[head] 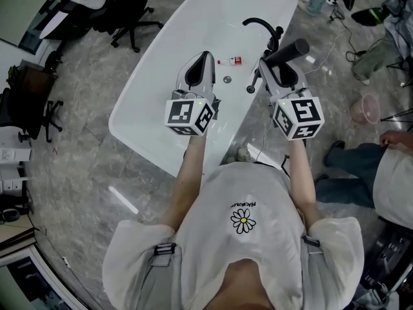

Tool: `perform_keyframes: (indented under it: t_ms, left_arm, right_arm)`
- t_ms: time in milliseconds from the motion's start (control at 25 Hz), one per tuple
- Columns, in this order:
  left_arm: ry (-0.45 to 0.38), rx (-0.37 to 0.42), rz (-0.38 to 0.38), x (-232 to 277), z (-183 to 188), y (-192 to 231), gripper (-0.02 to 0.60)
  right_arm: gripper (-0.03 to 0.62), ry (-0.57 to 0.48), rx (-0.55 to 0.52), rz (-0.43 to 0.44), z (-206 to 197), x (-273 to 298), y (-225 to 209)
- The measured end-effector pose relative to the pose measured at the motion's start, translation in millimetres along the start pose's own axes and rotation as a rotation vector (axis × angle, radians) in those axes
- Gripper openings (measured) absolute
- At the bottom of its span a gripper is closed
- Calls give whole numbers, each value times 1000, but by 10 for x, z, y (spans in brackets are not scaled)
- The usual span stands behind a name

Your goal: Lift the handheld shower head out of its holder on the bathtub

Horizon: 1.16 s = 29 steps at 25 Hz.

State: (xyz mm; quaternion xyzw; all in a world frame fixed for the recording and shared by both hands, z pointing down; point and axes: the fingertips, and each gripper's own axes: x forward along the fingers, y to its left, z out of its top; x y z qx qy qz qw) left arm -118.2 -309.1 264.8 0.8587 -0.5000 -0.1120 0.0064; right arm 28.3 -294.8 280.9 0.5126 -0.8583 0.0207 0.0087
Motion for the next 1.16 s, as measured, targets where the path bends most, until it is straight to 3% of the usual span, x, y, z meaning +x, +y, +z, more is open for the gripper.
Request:
perform_keyframes:
  t_ms: [1160]
  left_arm:
    - [18, -12, 0, 15, -75, 29, 0]
  right_arm:
    - [153, -1, -29, -4, 32, 19, 8]
